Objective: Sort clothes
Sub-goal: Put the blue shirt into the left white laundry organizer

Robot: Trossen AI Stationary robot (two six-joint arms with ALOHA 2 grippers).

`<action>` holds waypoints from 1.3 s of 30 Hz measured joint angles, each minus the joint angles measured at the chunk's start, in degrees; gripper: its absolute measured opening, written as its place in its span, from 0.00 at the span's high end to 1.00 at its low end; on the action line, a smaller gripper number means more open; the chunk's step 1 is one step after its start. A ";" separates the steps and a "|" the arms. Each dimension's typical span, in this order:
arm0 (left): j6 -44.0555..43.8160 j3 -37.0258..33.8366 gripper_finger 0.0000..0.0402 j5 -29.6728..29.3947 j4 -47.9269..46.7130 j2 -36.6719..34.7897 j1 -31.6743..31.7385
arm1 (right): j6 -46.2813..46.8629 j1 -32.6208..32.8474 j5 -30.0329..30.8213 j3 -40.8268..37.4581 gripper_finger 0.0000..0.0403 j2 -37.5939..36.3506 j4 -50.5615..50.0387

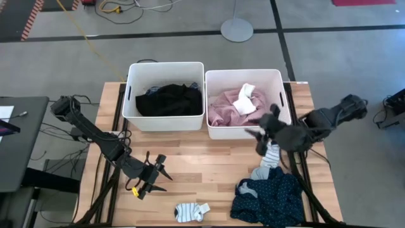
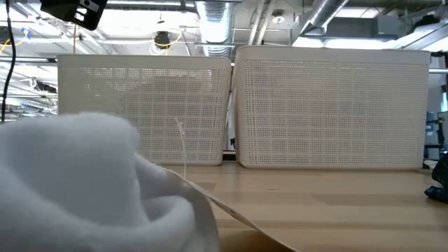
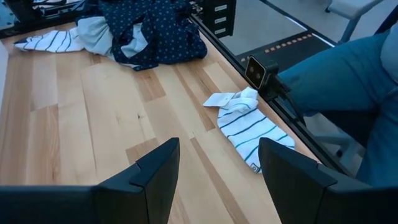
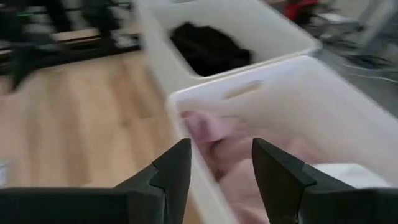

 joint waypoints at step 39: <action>-2.09 0.00 0.47 -0.67 0.03 0.00 0.04 | 25.67 21.68 -27.95 -0.02 0.54 24.40 2.93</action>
